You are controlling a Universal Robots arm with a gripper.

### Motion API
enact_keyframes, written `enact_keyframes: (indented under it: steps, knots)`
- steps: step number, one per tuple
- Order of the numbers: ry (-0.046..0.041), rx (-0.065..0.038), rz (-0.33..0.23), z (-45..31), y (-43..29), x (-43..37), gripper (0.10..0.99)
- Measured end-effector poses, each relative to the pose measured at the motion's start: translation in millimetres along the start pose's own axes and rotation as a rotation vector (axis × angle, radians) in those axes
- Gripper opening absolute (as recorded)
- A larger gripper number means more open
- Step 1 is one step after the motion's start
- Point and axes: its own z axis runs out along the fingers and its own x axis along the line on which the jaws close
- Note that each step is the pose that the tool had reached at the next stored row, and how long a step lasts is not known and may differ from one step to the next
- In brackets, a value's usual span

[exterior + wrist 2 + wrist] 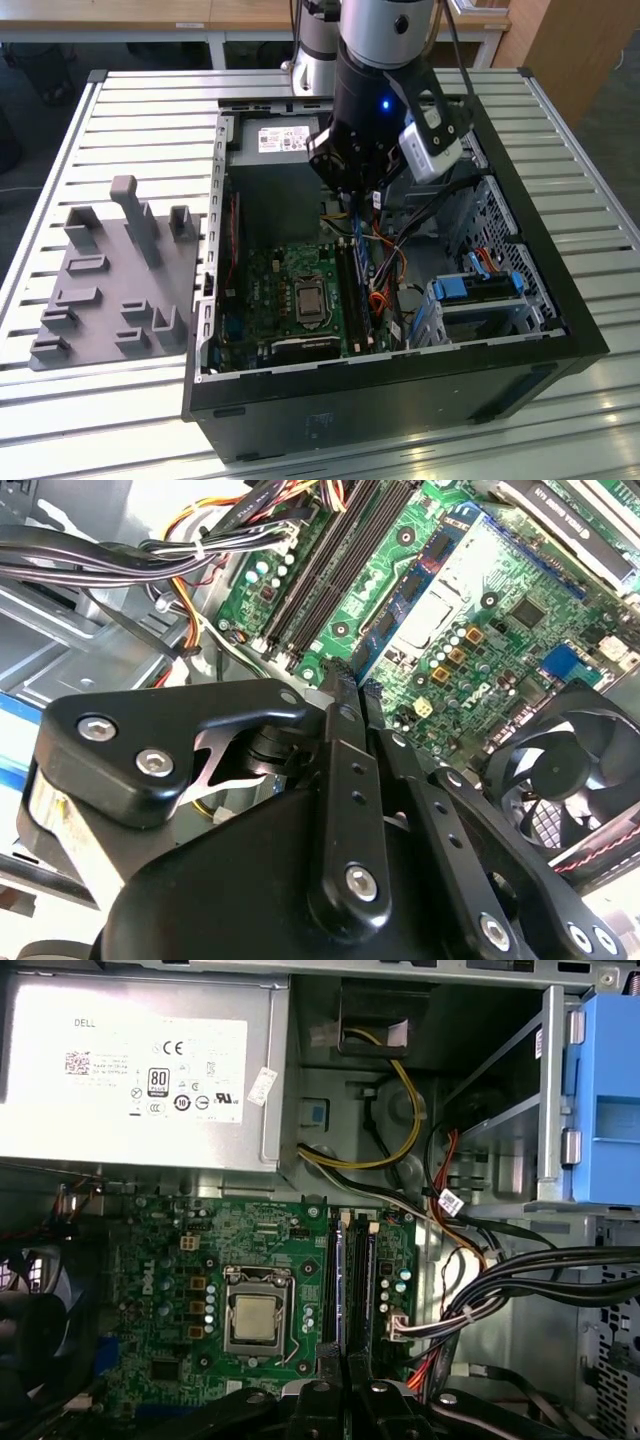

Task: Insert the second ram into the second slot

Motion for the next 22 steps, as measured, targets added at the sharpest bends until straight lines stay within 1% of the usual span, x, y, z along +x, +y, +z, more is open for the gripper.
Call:
enact_keyframes:
  steps: [22]
  knots:
    - [0.0006,0.0,0.0,12.5,-0.5,-0.4,0.137]
